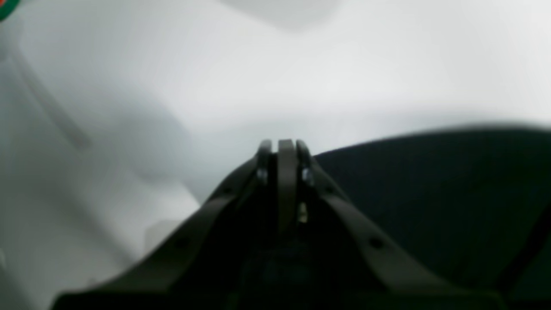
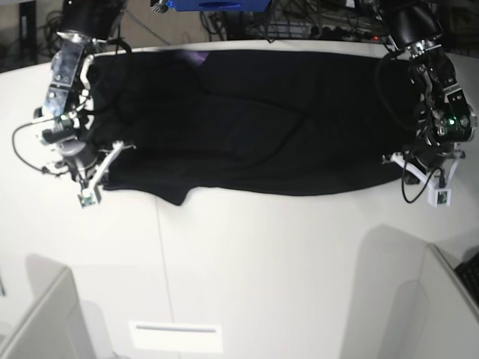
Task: Fold the T-shirt properly
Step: 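Fold the hem over toward the collar edge with both grippers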
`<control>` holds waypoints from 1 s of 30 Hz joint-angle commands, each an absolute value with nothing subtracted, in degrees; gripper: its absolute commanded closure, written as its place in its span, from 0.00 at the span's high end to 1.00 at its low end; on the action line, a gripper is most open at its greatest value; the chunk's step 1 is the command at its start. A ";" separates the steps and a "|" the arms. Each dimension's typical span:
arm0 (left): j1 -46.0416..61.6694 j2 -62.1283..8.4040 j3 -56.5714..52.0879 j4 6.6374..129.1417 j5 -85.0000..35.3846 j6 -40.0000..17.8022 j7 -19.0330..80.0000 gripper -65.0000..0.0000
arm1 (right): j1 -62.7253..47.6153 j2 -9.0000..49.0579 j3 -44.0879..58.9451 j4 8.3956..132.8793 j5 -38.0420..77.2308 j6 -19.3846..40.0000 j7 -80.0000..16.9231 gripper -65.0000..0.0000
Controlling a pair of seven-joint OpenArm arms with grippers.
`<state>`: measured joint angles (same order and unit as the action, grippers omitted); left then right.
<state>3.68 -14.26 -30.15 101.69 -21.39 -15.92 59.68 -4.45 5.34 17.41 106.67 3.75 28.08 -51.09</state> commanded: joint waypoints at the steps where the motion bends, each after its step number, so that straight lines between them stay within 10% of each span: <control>1: 2.86 -15.16 -30.55 103.52 -21.67 -15.96 58.86 0.00 | -3.82 5.76 17.63 108.09 3.82 28.18 -50.15 0.00; 30: 16.75 -19.56 -35.30 106.95 -35.65 -15.96 63.78 0.00 | -22.81 1.80 22.64 116.18 4.09 29.05 -44.44 0.00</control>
